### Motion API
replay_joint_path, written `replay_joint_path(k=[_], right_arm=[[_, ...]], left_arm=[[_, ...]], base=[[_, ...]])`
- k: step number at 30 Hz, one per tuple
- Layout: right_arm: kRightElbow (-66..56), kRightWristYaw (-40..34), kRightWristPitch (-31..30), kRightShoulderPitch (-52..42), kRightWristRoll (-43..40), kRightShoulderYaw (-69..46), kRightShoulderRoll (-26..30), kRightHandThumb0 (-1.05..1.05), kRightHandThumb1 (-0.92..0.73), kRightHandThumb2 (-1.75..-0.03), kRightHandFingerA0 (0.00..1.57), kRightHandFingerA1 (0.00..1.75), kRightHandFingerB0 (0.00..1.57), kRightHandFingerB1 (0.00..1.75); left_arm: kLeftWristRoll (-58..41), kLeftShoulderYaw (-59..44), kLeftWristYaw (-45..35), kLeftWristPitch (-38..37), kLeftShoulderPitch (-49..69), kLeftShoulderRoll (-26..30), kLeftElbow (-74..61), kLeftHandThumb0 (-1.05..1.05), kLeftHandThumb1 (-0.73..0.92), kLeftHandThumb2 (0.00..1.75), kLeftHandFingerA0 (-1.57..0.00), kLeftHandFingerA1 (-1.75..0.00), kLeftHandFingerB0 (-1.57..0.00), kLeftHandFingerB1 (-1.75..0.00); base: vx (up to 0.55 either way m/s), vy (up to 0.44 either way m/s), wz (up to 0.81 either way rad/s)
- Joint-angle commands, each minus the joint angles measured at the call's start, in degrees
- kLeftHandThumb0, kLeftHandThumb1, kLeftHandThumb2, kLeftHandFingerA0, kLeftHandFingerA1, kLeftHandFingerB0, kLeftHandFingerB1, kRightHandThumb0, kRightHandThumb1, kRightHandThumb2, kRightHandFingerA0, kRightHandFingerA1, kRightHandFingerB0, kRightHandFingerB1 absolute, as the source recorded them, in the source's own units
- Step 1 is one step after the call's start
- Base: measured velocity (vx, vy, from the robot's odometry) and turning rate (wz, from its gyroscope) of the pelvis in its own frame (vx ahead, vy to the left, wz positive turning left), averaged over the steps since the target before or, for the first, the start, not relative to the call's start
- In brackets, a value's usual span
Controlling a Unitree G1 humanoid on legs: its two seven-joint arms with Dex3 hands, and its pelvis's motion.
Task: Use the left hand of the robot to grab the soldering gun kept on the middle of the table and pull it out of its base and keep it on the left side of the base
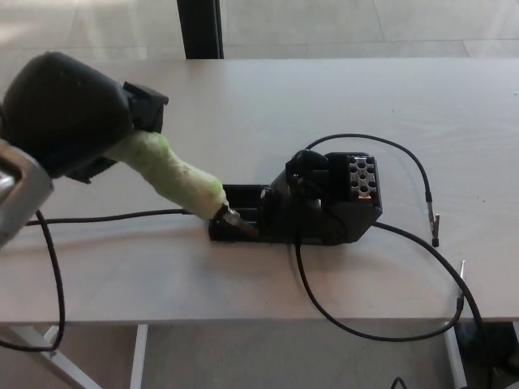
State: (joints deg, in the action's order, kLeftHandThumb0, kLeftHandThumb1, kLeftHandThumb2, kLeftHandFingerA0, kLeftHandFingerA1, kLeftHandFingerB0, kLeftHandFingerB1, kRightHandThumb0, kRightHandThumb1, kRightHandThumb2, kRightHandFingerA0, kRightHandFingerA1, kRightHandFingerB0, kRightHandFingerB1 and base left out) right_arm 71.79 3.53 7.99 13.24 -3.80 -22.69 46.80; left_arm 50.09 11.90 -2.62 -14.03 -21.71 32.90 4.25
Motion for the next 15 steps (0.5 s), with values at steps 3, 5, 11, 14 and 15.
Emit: replay_joint_path(k=[3, 5, 11, 14, 15], right_arm=[[0.38, -0.86, 0.17, 0.65, -0.27, 0.31, -0.69, -1.05, -0.92, -0.86, 1.07, 0.70, 0.81, 0.55], [0.39, -0.83, 0.19, 0.56, -0.36, 0.29, -0.74, -1.05, -0.92, -0.86, 1.07, 0.69, 0.80, 0.55], [0.06, -0.77, 0.28, -0.01, -0.58, 0.13, -0.89, -1.05, -0.92, -0.87, 1.03, 0.71, 0.76, 0.56], [0.08, -0.66, -0.09, -0.03, -0.62, 0.12, -0.80, -1.05, -0.92, -0.88, 1.04, 0.69, 0.76, 0.54], [0.07, -0.71, -0.03, -0.07, -0.53, 0.20, -0.79, -1.05, -0.92, -0.88, 1.03, 0.70, 0.76, 0.56]], left_arm=[[-1.06, -0.86, -0.05, 7.91, 9.46, -4.56, -0.60, -0.19, 0.58, 0.95, -0.89, -1.75, -0.78, -1.46], [-0.87, -0.82, 0.71, 7.59, 10.35, -4.92, -0.40, -0.18, 0.56, 0.96, -0.91, -1.75, -0.76, -1.50], [0.59, 0.58, 1.32, 5.45, 11.37, -1.70, 3.81, -0.19, 0.59, 0.92, -0.90, -1.75, -0.69, -1.54], [1.32, 0.96, 2.45, 5.64, 11.05, -0.75, 5.49, -0.20, 0.63, 0.86, -0.90, -1.75, -0.69, -1.52], [1.69, 1.01, 1.79, 6.50, 11.04, -0.46, 5.33, -0.21, 0.64, 0.85, -0.90, -1.75, -0.69, -1.51]], base=[[0.00, 0.000, 0.00], [0.00, 0.000, 0.00], [0.00, 0.000, 0.00], [0.00, 0.000, 0.00], [0.00, 0.000, 0.00]])
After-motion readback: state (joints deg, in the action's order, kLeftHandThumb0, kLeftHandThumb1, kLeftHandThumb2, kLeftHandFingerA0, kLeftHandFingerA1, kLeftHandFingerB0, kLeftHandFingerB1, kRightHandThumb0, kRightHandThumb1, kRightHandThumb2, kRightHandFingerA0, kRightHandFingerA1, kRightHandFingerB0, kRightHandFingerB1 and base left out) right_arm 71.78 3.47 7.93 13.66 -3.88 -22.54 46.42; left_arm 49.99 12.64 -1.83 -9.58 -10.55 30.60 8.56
